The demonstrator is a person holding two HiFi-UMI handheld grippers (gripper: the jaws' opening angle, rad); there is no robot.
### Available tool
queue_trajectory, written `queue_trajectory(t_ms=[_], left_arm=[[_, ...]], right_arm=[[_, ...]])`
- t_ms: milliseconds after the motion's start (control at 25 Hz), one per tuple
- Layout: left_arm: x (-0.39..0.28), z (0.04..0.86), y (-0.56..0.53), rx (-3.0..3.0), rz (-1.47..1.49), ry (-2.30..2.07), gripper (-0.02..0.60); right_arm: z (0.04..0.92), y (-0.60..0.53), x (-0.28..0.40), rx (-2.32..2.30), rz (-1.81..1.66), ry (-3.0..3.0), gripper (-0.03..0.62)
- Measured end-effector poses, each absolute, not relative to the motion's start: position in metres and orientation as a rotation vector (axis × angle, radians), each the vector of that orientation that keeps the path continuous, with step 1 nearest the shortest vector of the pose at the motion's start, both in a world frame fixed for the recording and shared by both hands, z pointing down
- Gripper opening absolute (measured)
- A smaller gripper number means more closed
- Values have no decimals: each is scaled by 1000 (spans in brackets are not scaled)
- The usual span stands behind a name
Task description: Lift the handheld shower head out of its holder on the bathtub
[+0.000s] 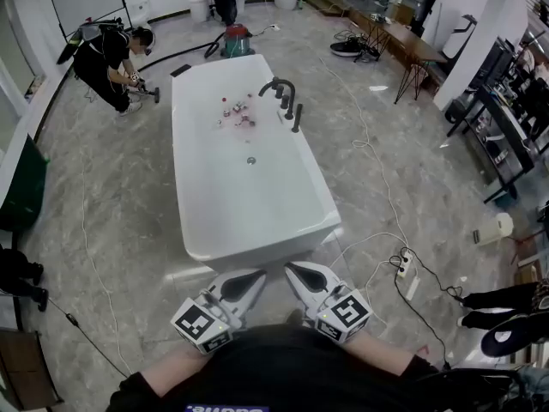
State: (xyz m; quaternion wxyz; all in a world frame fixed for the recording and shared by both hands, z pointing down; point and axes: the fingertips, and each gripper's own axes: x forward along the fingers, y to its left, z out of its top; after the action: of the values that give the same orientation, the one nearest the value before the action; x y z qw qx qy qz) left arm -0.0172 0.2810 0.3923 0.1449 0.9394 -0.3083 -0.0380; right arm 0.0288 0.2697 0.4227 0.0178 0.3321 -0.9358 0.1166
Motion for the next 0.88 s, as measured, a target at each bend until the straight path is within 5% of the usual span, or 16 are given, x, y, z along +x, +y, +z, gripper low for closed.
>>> queue_trajectory(t_ms=[560,880], left_arm=[[23,383,257,2690,-116,-1045,0],[-5,390,205,2678,-126,-1033,0]], right_arm=[[429,223,89,999,404,-2952,2],[436,161,67,1018,433,-2913,2]])
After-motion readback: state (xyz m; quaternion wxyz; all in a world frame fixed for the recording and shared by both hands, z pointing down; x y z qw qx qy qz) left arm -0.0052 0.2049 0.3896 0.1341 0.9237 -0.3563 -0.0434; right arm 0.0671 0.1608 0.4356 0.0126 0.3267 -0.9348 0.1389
